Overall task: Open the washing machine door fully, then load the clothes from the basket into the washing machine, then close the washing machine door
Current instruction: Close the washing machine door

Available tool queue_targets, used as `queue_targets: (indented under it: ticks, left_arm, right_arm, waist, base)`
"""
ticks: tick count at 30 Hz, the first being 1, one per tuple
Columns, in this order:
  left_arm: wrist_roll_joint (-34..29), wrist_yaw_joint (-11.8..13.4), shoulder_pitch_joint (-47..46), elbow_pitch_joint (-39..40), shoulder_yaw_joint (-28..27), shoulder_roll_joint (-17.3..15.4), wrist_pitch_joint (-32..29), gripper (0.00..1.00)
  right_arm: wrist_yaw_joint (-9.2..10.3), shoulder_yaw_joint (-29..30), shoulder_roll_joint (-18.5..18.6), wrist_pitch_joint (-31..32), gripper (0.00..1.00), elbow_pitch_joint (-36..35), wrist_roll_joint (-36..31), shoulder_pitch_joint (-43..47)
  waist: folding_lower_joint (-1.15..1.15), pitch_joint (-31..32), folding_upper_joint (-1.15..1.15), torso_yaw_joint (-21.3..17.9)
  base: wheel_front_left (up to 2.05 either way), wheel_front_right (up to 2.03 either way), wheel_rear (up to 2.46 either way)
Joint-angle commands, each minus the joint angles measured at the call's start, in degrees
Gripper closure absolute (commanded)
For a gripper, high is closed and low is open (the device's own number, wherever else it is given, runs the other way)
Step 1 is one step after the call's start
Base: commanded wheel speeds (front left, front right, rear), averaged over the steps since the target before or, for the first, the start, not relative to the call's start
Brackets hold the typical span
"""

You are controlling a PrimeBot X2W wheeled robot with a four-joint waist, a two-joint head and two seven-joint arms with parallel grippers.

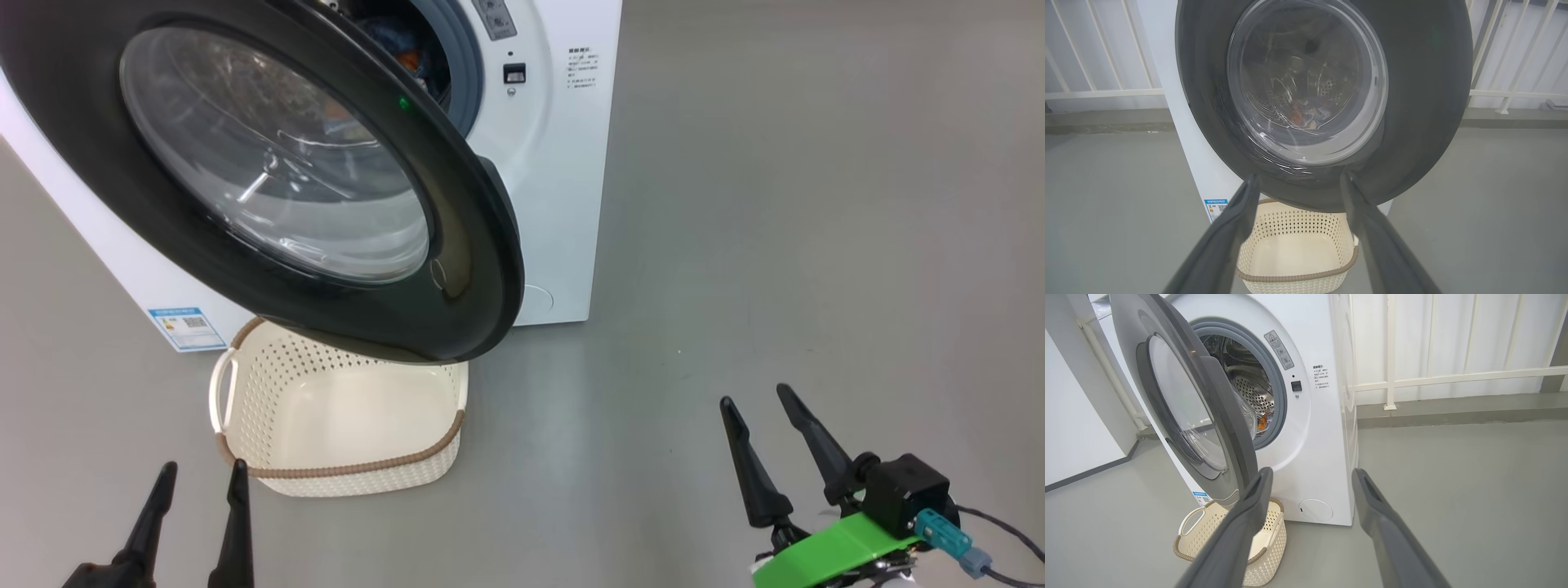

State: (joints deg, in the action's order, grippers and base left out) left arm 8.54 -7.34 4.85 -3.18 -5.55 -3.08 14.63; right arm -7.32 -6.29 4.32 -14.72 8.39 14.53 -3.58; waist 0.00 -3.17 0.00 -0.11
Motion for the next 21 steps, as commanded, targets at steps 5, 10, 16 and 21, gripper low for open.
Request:
queue_targets:
  ticks: [5, 10, 16, 21]
  left_arm:
    - [0.26, -0.1, -0.31, 1.53, -2.28, -0.39, 0.37, 0.0]
    - [0.38, -0.1, -0.2, 1.44, -2.45, -0.21, 0.37, 0.0]
    - [0.45, -0.1, -0.06, 1.25, -2.76, -0.06, 0.37, 0.0]
    - [0.51, -0.1, -0.01, 1.09, -2.7, 0.01, 0.37, 0.0]
  right_arm:
    - [-0.17, -1.09, 0.14, -0.28, 0.0, -1.04, -0.71, -0.11]
    - [-0.17, -0.97, 0.1, -0.28, 0.0, -1.02, -0.83, 0.07]
    - [-0.17, -0.91, 0.08, -0.28, 0.0, -1.12, -0.86, 0.39]
    - [-0.17, -1.02, 0.06, -0.28, 0.0, -1.05, -0.74, 0.51]
  waist:
    - [0.0, 0.3, 0.0, 0.01]
    - [0.0, 0.52, 0.0, 0.13]
    - [0.0, 0.91, 0.0, 0.3]
    - [0.0, 1.07, 0.0, 0.41]
  base:
    - [0.0, 0.0, 0.0]
    - [0.0, 0.0, 0.0]
    - [0.0, 0.0, 0.0]
    - [0.0, 0.0, 0.0]
